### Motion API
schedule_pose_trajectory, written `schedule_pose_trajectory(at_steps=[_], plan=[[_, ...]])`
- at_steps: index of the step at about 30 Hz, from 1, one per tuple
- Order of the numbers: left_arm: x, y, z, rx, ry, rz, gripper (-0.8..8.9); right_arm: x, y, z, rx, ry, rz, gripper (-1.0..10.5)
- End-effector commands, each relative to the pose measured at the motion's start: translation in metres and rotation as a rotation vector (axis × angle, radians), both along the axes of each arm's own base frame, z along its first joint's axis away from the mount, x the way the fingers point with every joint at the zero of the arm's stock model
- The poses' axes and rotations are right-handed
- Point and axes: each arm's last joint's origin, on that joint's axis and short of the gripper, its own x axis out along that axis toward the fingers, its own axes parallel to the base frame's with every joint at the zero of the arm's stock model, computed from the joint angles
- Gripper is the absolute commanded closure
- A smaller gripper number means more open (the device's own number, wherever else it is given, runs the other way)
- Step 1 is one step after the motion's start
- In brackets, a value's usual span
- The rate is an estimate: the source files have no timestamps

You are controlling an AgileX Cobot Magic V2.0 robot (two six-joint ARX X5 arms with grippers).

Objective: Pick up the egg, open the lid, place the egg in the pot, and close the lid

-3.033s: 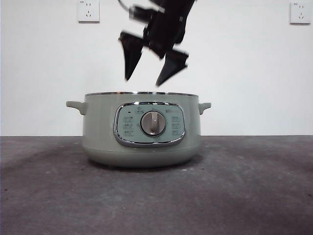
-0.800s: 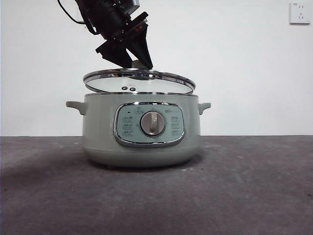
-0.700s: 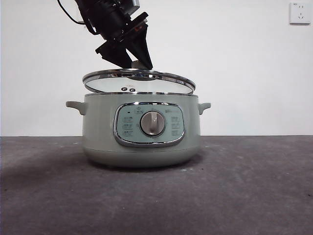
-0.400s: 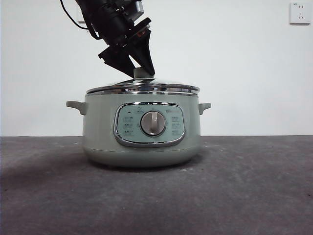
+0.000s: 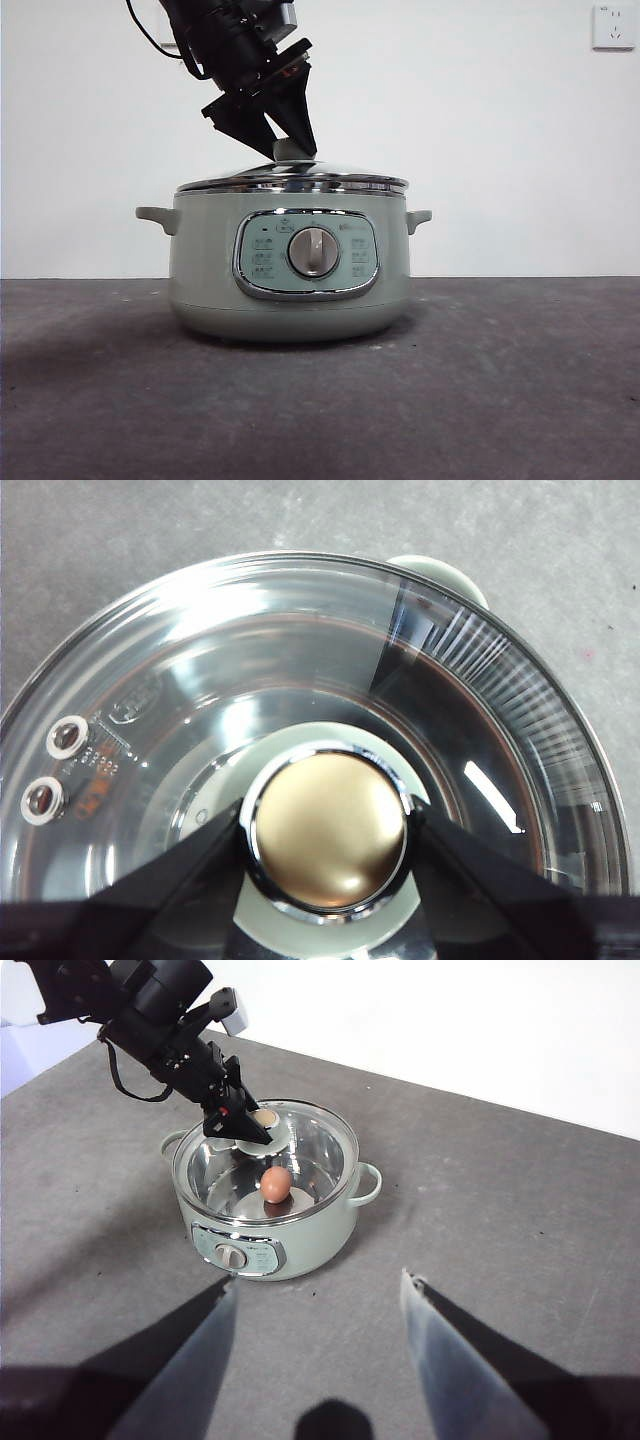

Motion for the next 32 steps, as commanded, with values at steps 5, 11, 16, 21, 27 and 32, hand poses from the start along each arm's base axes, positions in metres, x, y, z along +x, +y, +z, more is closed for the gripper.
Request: schedule_pose_trajectory(at_steps=[5, 11, 16, 21, 27, 32], plan=[[0.0068, 0.0004, -0.0141, 0.058, 0.01, 0.008, 8.21, -0.0005, -0.0003, -0.0032, -0.01, 0.027, -0.005, 6.7], [0.005, 0.001, -0.0155, 0.074, 0.026, -0.004, 8.21, -0.0004, -0.0003, -0.0032, -0.01, 0.027, -0.005, 6.7], [0.0028, 0.0025, -0.0173, 0.106, 0.044, -0.007, 8.21, -0.0004, -0.0003, -0.0032, -0.01, 0.027, -0.005, 6.7], [0.0026, 0.0038, -0.0181, 0.142, 0.039, 0.01, 8.21, -0.0004, -0.0003, -0.0032, -0.01, 0.027, -0.005, 6.7], [0.0024, 0.0033, -0.0177, 0.121, 0.049, 0.009, 8.12, -0.0004, -0.0003, -0.0032, -0.01, 0.027, -0.005, 6.7], [0.0026, 0.0021, -0.0169, 0.07, 0.071, 0.017, 4.76, -0.0004, -0.0003, -0.0032, -0.01, 0.027, -0.005, 6.7]])
